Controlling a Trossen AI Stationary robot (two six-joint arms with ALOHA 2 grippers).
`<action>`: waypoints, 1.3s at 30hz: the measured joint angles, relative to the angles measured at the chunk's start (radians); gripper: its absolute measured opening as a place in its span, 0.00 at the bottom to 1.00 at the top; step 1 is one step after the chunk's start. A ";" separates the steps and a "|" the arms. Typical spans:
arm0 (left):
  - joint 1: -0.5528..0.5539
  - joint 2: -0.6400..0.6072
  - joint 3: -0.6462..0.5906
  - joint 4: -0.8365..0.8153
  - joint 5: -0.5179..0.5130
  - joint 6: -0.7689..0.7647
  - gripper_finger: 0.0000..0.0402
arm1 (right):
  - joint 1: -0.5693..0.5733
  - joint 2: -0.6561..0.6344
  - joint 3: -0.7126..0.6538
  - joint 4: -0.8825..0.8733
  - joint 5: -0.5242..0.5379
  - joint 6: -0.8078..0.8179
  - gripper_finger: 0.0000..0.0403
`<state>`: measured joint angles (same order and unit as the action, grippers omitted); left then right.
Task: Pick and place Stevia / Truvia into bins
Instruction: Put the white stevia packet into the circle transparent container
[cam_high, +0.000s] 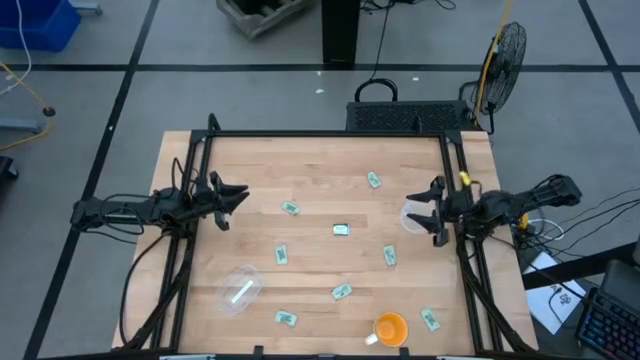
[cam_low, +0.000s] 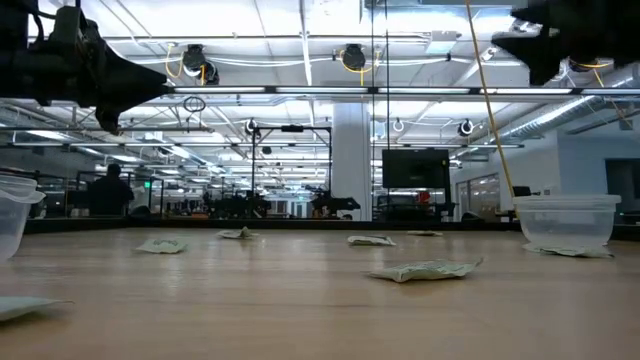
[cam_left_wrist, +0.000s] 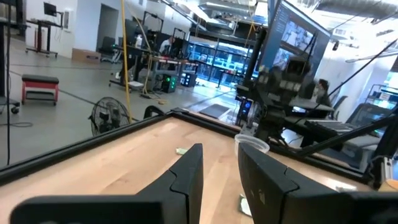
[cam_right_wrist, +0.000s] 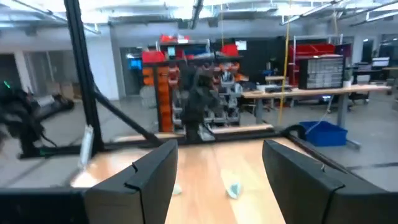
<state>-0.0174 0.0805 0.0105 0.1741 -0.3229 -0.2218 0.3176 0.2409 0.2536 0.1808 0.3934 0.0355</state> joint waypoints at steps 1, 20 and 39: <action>0.000 0.000 0.000 0.000 0.000 0.000 0.26 | 0.006 0.041 0.048 -0.048 -0.002 0.014 0.57; 0.000 0.000 0.000 -0.060 0.000 -0.045 0.26 | 0.356 0.664 0.616 -0.733 -0.042 0.629 0.55; 0.000 0.043 0.001 -0.112 0.007 -0.162 0.26 | 0.585 0.964 0.433 -0.709 -0.528 1.683 0.49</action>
<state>-0.0174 0.1234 0.0116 0.0624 -0.3157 -0.3839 0.9024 1.2051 0.6868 -0.5283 -0.1349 1.7189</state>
